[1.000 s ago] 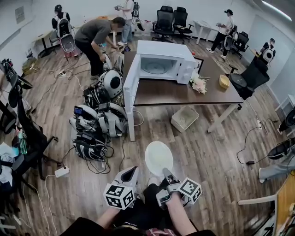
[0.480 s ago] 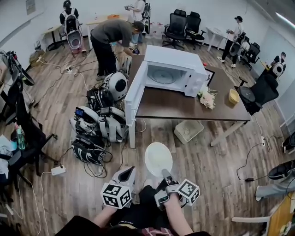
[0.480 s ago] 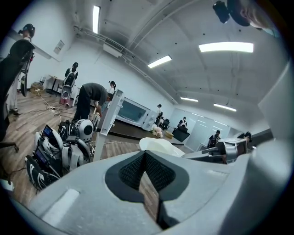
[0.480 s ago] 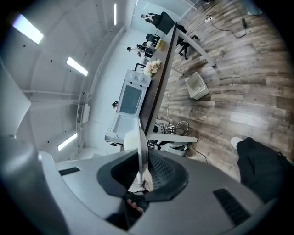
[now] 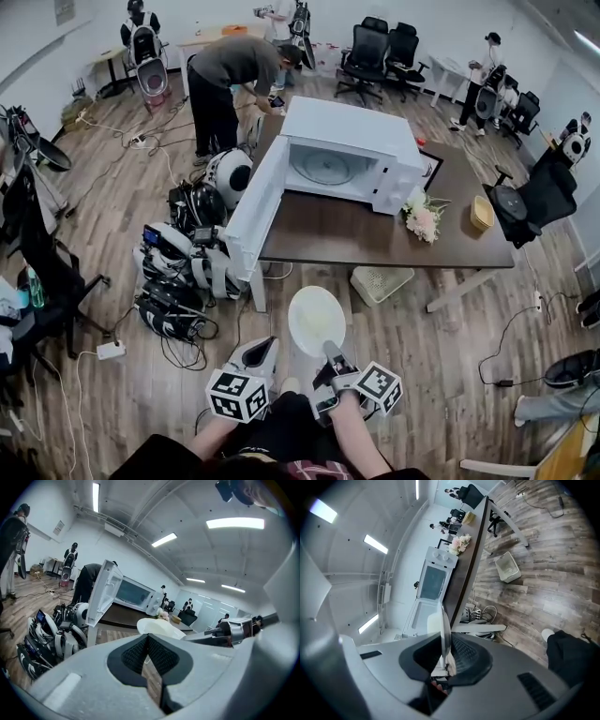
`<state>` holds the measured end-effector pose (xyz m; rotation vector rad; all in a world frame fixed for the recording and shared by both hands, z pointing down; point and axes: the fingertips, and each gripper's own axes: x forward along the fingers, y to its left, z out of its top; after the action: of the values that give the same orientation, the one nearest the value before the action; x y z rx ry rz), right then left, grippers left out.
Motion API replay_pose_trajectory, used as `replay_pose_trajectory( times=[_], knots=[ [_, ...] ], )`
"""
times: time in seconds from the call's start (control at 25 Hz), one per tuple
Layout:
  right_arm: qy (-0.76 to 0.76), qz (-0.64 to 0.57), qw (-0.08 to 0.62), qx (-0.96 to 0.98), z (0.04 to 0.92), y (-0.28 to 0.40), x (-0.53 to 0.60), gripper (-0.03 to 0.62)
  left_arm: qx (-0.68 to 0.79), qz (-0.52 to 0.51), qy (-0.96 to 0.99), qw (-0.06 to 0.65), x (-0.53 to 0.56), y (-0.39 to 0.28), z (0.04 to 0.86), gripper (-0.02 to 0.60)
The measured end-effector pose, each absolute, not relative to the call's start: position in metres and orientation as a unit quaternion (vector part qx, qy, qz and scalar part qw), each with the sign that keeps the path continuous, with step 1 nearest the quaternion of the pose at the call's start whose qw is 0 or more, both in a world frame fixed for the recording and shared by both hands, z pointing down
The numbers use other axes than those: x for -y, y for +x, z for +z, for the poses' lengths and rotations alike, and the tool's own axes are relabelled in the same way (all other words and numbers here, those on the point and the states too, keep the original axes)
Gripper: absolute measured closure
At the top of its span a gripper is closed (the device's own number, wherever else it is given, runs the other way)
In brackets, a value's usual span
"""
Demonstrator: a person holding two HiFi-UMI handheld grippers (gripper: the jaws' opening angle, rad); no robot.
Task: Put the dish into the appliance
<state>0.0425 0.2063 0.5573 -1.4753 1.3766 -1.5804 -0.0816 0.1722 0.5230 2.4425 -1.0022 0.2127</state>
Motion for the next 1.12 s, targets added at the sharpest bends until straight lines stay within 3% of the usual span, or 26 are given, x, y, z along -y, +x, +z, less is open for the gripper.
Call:
replay_pose_trajectory(
  times=[0.36, 1.12],
  knots=[
    [-0.546, -0.598, 0.268, -0.523, 0.559, 0.078, -0.166, 0.537, 0.387, 0.069, 0.886, 0.244, -0.129, -0.048, 0.524, 0.573],
    [-0.572, -0.581, 0.311, -0.488, 0.557, 0.102, -0.053, 0.534, 0.33, 0.07, 0.922, 0.19, -0.008, -0.01, 0.5, 0.573]
  ],
)
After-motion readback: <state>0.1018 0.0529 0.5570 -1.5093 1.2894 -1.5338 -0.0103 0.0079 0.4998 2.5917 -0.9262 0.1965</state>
